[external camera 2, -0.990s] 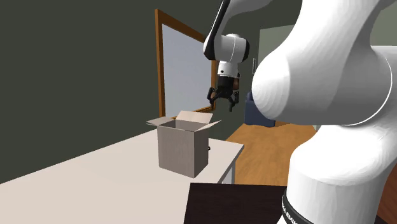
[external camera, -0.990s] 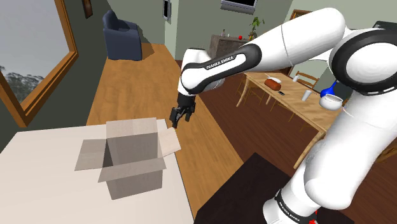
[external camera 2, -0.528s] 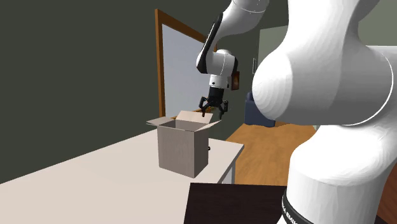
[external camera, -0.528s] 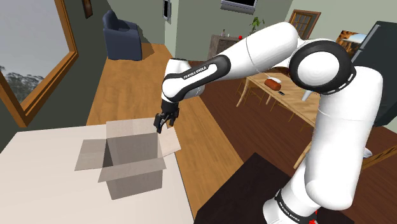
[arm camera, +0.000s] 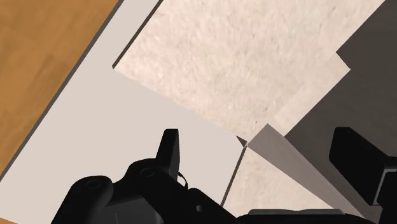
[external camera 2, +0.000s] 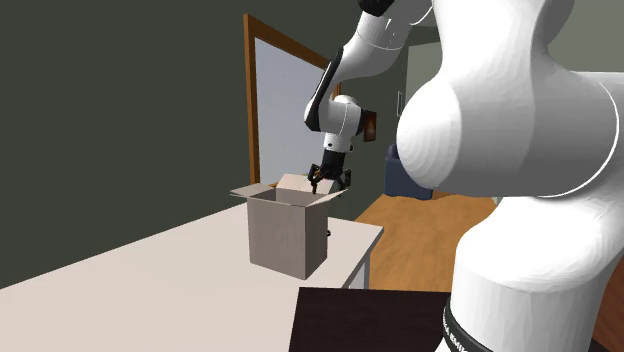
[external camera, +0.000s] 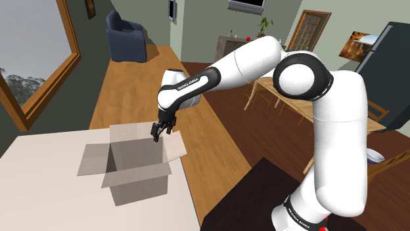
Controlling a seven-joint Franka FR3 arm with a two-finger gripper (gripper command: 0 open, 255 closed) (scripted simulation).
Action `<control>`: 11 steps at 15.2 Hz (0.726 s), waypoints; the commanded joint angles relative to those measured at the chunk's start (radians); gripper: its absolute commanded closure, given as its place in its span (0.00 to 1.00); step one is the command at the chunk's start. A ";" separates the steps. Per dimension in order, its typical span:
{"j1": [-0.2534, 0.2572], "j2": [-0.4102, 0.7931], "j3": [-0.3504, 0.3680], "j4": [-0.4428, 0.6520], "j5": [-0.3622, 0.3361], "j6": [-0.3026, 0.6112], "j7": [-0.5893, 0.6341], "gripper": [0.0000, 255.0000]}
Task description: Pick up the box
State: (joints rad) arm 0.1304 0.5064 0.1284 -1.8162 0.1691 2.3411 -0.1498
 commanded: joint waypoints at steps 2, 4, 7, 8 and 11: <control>0.001 0.026 0.000 -0.005 0.001 0.030 -0.005 0.00; 0.001 0.031 0.000 -0.005 0.001 0.036 -0.006 0.00; 0.000 0.032 0.000 0.000 0.001 0.032 -0.007 1.00; 0.000 0.032 0.000 0.000 0.001 0.032 -0.007 1.00; 0.000 0.032 0.000 0.000 0.001 0.032 -0.007 1.00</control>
State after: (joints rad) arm 0.1307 0.5376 0.1282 -1.8159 0.1698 2.3733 -0.1566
